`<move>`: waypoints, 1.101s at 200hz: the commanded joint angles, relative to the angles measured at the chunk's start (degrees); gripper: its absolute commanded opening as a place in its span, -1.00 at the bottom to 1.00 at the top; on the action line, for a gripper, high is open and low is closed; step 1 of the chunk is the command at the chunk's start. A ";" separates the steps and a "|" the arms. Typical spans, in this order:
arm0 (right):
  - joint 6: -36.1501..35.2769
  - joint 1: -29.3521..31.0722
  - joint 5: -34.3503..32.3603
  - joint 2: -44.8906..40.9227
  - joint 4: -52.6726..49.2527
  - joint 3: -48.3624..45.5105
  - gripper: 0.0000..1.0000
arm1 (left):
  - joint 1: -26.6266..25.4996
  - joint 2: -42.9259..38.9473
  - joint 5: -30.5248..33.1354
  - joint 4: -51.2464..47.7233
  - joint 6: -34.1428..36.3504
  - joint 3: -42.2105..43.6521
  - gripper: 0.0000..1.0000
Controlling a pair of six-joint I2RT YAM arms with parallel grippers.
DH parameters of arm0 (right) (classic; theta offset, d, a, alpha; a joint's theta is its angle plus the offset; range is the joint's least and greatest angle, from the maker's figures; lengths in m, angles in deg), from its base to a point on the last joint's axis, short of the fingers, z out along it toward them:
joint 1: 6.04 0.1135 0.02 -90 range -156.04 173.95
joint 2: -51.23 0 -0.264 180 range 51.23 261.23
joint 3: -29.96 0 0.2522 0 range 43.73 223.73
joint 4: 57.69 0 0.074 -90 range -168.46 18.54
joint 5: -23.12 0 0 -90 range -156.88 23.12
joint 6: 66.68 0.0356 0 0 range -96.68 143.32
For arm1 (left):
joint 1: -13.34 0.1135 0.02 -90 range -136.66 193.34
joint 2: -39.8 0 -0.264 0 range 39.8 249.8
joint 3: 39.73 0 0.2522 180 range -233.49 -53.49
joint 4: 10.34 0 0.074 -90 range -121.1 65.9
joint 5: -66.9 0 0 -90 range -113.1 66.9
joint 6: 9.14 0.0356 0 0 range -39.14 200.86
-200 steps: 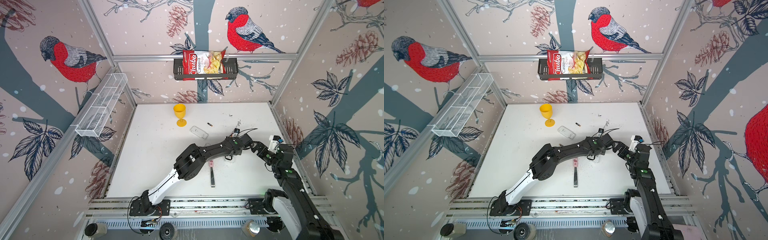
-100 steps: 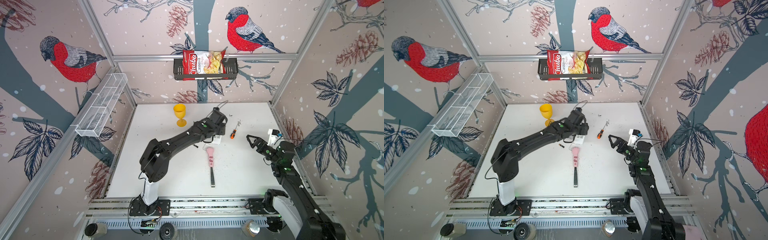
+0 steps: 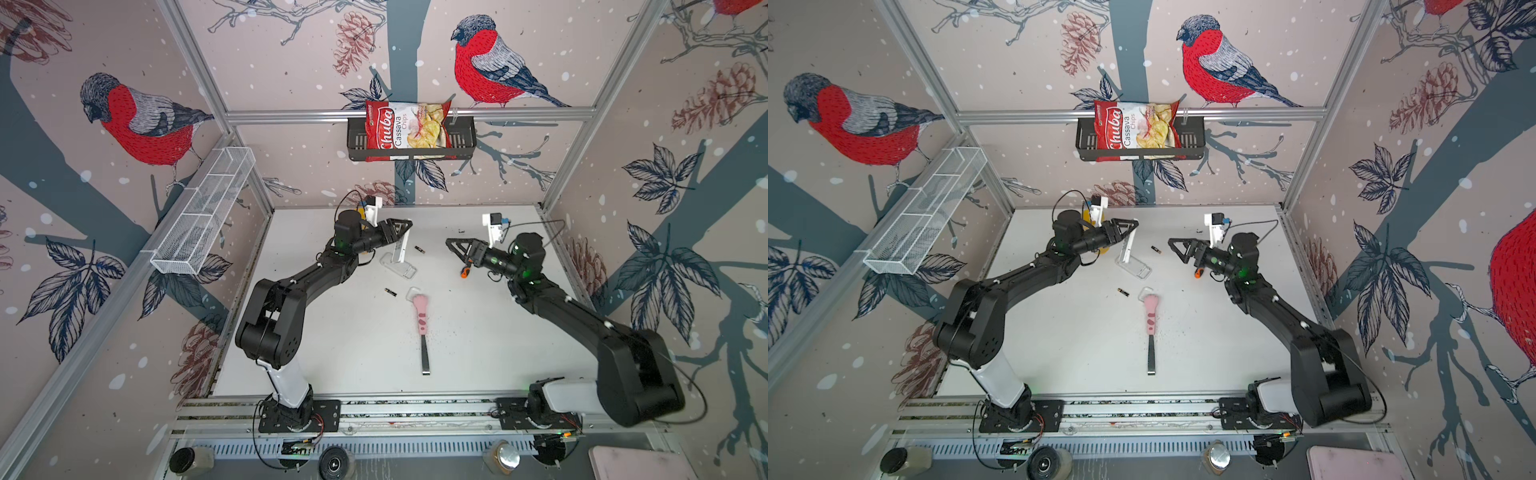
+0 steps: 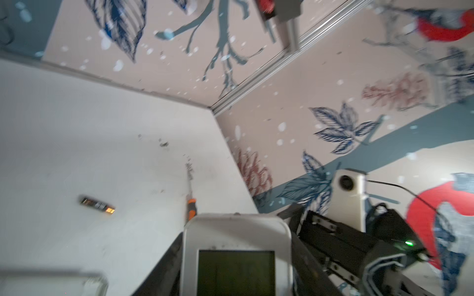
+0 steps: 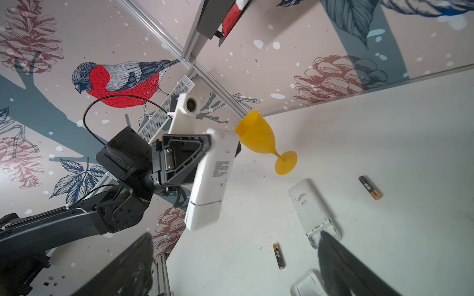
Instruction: Unload the batteries from the remote control
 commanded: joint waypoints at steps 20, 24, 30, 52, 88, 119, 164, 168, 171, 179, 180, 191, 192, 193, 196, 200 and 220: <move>2.17 2.41 3.38 10.42 5.43 9.55 0.99 | 2.23 6.77 -10.31 37.51 -21.08 -1.04 -0.18; 2.26 2.68 3.78 11.44 5.55 10.50 0.98 | 2.37 7.31 -10.25 38.34 -21.71 -1.20 -0.18; 2.33 2.93 4.41 12.81 5.46 11.94 0.99 | 2.52 7.91 -10.22 39.17 -22.35 -1.38 -0.19; 2.24 4.25 6.13 17.27 4.70 17.18 0.99 | 2.74 9.80 -10.54 41.96 -23.93 -2.26 -0.18; 2.47 5.93 7.96 22.16 4.56 23.02 0.99 | 2.76 12.86 -9.43 45.53 -26.33 -2.71 -0.19; 1.43 6.93 8.23 24.03 2.60 25.82 0.99 | 2.76 14.25 -8.34 45.90 -26.61 -3.05 -0.19; -0.42 8.45 8.41 25.58 0.38 26.73 0.99 | 2.79 17.20 -7.23 47.47 -28.37 -4.67 -0.21; -0.37 8.56 8.49 25.66 0.43 26.66 0.99 | 2.80 17.30 -7.20 47.49 -28.39 -4.76 -0.21; -0.37 8.67 8.58 25.71 0.47 26.52 0.99 | 2.83 17.39 -7.12 47.49 -28.47 -4.77 -0.21; -0.46 8.90 8.75 25.68 0.55 26.41 0.99 | 2.85 17.48 -6.98 47.41 -28.44 -4.86 -0.21; -0.51 8.97 8.76 25.71 0.56 26.40 0.99 | 2.80 17.48 -6.98 47.36 -28.42 -4.88 -0.21; -0.57 9.21 8.83 25.72 0.56 26.26 0.99 | 2.85 17.66 -6.91 47.39 -28.43 -5.05 -0.21; -0.56 9.22 8.84 25.72 0.57 26.28 0.99 | 2.85 17.71 -6.90 47.40 -28.41 -5.07 -0.21; -0.56 9.26 8.85 25.73 0.61 26.24 0.99 | 2.85 17.73 -6.94 47.36 -28.45 -5.07 -0.21; -0.55 9.38 8.96 25.73 0.76 26.21 0.99 | 2.85 17.75 -6.98 47.31 -28.41 -5.16 -0.21; -0.48 9.55 9.11 25.83 0.87 26.36 0.99 | 2.82 17.84 -6.98 47.27 -28.42 -5.23 -0.21; -0.35 10.22 9.62 26.34 0.99 26.91 0.99 | 2.82 18.42 -6.89 47.47 -28.58 -5.52 -0.21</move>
